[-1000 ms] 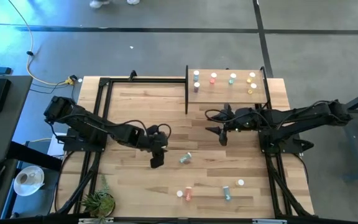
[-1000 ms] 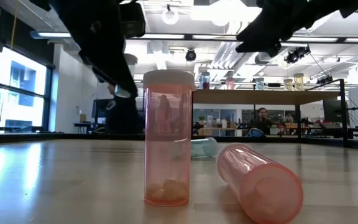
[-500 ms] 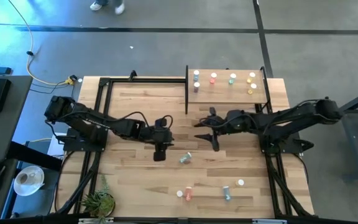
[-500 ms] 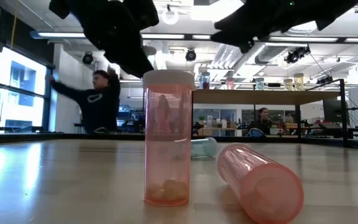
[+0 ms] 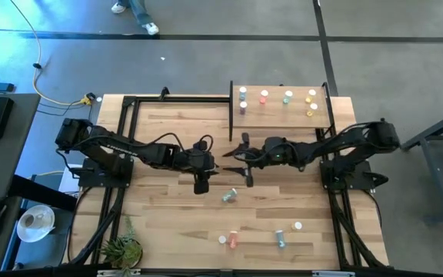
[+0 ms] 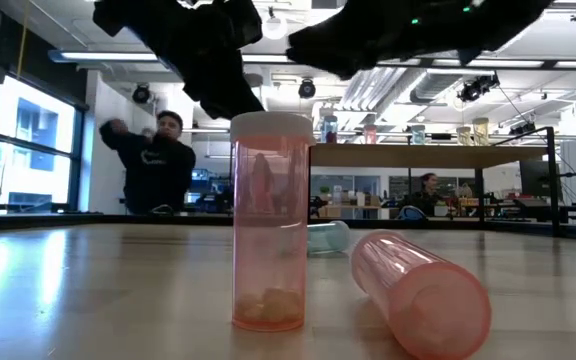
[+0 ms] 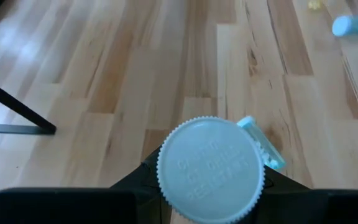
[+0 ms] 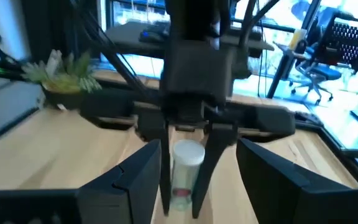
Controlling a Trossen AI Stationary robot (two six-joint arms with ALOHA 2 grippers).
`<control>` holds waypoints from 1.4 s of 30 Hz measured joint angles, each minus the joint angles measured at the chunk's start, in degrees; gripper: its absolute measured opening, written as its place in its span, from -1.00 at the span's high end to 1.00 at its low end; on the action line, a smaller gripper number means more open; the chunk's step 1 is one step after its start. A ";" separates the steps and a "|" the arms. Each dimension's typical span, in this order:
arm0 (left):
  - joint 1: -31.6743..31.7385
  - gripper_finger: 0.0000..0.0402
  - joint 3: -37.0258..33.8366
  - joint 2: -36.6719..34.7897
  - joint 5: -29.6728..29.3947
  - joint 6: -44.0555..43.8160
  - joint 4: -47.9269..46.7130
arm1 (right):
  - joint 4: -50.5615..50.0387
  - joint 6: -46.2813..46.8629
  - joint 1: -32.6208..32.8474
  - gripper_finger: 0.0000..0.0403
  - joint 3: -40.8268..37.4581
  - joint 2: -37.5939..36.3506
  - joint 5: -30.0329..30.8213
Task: Pick and place medicine bottles onto shelf by color
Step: Put the left green pill bottle on the shelf aligned with the green pill bottle
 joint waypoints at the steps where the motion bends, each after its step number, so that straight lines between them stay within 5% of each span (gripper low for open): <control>1: 0.07 0.55 0.00 0.00 -0.02 -0.05 0.24 | -0.01 -0.25 -0.08 0.00 1.11 1.22 0.00; 26: 0.00 0.55 -0.06 0.00 -4.15 0.07 6.23 | -11.78 2.54 -0.08 0.01 10.88 7.46 0.05; 42: 0.02 0.55 -0.07 0.00 -4.70 1.52 6.66 | -12.12 2.53 -0.08 0.48 10.88 7.46 0.24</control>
